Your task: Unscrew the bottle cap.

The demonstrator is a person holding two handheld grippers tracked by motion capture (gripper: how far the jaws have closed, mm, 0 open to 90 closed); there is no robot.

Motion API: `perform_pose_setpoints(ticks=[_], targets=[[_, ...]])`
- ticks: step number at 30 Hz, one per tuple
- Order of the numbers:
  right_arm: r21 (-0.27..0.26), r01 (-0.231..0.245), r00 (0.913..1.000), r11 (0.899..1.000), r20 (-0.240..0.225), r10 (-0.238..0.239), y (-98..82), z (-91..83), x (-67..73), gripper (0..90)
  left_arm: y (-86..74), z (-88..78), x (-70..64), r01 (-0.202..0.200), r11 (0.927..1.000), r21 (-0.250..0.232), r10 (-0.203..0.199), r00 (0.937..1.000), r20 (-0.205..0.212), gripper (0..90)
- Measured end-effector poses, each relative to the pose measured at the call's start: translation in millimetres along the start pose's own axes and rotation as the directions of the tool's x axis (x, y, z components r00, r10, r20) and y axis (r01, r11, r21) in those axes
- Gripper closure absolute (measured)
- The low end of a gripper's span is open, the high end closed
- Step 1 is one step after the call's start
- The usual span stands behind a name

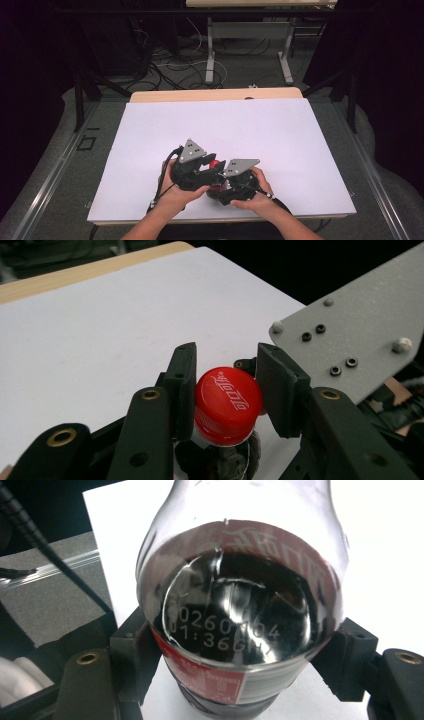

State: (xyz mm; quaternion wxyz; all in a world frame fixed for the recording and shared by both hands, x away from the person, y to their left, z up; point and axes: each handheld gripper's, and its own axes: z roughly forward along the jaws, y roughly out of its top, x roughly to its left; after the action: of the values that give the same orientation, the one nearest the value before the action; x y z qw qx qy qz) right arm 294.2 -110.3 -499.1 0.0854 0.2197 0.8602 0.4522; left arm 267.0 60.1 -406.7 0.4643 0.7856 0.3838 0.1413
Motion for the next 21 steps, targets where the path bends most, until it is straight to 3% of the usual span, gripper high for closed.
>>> perform_pose_setpoints(ticks=[4, 7, 10, 14, 16, 17, 21], targets=[[-0.001, -0.001, 1.0, 1.0, 0.007, 0.001, -0.9, 1.0, -0.2, 28.6, 0.5, 1.3, -3.5, 0.042, 0.9991, 0.001, -0.042, 0.9988, -0.026, 61.2], [0.0, -0.001, 1.0, 1.0, -0.002, 0.001, -0.6, 0.3, -0.6, 28.6, 2.0, 0.5, 1.5, 0.03, 0.9995, 0.001, -0.03, 0.9991, 0.029, 59.0], [-0.005, 0.007, 1.0, 1.0, -0.001, -0.007, -0.3, -0.1, -1.0, 28.6, 4.0, -2.3, 9.5, 0.01, 0.9996, -0.028, -0.008, 0.9974, 0.072, 46.8], [0.001, 0.006, 0.9999, 1.0, -0.011, -0.005, -0.1, -0.8, -1.6, 28.6, 8.2, -8.3, 24.3, -0.016, 0.9995, -0.027, 0.02, 0.9885, 0.15, 39.5], [0.0, 0.01, 0.9998, 1.0, -0.02, -0.01, 0.0, -1.0, -1.6, 28.6, 10.3, -11.5, 32.3, -0.053, 0.9984, -0.02, 0.056, 0.9739, 0.22, 39.0], [-0.009, 0.01, 0.9997, 1.0, -0.023, -0.011, -0.2, -0.6, -1.3, 28.6, 10.8, -12.2, 36.0, -0.076, 0.997, -0.015, 0.077, 0.9631, 0.258, 38.9], [-0.005, 0.017, 0.998, 1.0, -0.06, -0.017, 0.0, -0.6, 0.6, 28.6, 10.0, -11.1, 48.4, -0.139, 0.9902, -0.017, 0.134, 0.9129, 0.385, 39.4]])
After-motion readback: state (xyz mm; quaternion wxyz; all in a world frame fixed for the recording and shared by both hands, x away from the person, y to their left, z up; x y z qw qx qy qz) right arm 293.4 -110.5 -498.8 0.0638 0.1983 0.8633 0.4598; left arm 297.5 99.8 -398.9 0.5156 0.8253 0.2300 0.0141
